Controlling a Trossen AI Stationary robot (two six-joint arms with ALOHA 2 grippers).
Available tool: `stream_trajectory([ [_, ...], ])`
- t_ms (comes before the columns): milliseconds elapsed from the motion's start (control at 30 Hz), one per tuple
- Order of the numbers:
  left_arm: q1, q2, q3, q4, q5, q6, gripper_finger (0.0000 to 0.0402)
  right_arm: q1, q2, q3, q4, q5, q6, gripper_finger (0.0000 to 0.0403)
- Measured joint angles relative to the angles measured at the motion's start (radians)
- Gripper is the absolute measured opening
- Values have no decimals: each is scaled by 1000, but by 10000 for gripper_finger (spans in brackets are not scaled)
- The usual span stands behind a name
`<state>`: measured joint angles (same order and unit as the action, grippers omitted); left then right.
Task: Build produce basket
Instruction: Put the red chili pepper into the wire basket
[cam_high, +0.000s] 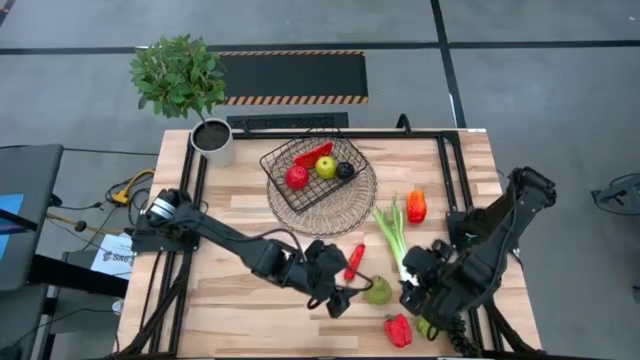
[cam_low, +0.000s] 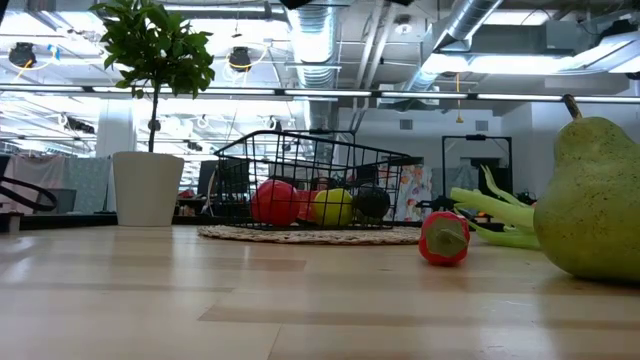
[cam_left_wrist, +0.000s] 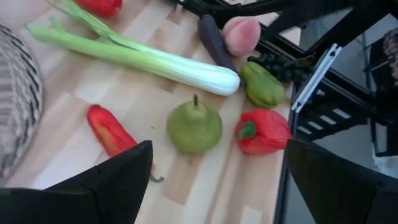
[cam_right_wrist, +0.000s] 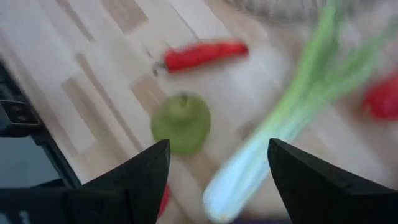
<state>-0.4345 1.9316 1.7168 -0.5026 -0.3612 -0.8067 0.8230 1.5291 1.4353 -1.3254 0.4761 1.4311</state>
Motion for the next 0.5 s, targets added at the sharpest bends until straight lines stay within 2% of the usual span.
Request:
stream_trajectory([
  [100,-19,0,0,0,-19,-35,350,-52,-36,0,48,0,-146,291],
  [200,-24,0,10,-1,-34,-52,350,-101,-83,1,81,3,-223,291],
  [333,-12,0,21,1,-54,-53,350,-154,-140,1,30,18,-234,291],
  [500,20,0,21,-7,-47,-61,350,-185,-191,-11,-144,29,-200,291],
])
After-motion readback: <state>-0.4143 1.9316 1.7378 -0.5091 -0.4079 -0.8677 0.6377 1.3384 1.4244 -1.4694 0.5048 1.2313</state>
